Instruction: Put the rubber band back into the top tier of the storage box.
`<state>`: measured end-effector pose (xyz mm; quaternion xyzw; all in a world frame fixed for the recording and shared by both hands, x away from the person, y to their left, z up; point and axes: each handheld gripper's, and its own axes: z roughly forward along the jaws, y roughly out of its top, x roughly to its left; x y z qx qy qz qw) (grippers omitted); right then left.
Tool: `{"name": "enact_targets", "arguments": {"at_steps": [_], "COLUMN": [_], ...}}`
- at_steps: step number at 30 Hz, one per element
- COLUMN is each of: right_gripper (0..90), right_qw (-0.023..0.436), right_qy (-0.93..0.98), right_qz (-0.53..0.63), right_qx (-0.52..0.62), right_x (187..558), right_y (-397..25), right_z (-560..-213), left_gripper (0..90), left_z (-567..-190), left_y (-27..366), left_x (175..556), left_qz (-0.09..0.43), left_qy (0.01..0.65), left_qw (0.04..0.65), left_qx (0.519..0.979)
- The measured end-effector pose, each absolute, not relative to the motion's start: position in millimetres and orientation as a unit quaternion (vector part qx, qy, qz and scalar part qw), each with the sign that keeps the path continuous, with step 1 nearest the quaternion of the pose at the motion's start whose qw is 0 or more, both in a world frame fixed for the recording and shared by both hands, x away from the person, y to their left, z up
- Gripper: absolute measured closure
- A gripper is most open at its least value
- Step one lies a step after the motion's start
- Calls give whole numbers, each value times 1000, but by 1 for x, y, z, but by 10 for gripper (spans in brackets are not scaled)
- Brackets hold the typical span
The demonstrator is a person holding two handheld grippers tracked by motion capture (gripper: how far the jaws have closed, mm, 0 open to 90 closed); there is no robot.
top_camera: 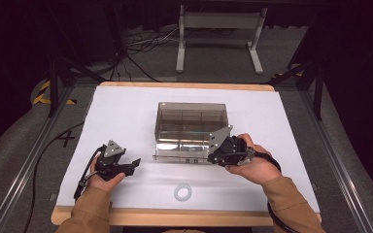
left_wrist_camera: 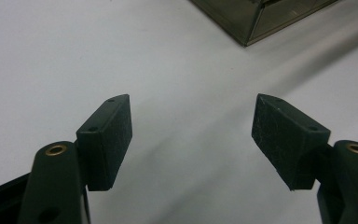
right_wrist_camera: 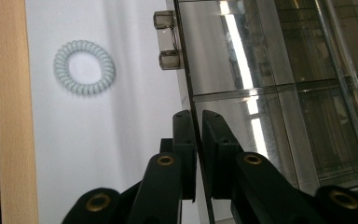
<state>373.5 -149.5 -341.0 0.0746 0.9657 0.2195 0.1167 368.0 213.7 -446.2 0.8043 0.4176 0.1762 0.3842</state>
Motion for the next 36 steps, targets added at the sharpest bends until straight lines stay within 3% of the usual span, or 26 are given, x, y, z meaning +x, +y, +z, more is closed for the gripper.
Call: {"name": "enact_targets", "arguments": {"at_steps": [28,36], "right_gripper": [843,799], "right_qw": [114,116], "right_qy": [972,972], "right_qz": [196,195], "right_qx": [70,68], "right_x": [368,366], "right_y": [-146,-147], "right_z": [-342,-340], "left_gripper": [296,297], "left_z": [-446,-447], "left_y": [213,212], "left_x": [368,369], "left_qz": [175,173], "left_qy": [417,417], "left_qw": [384,387], "left_qx": [805,804]}}
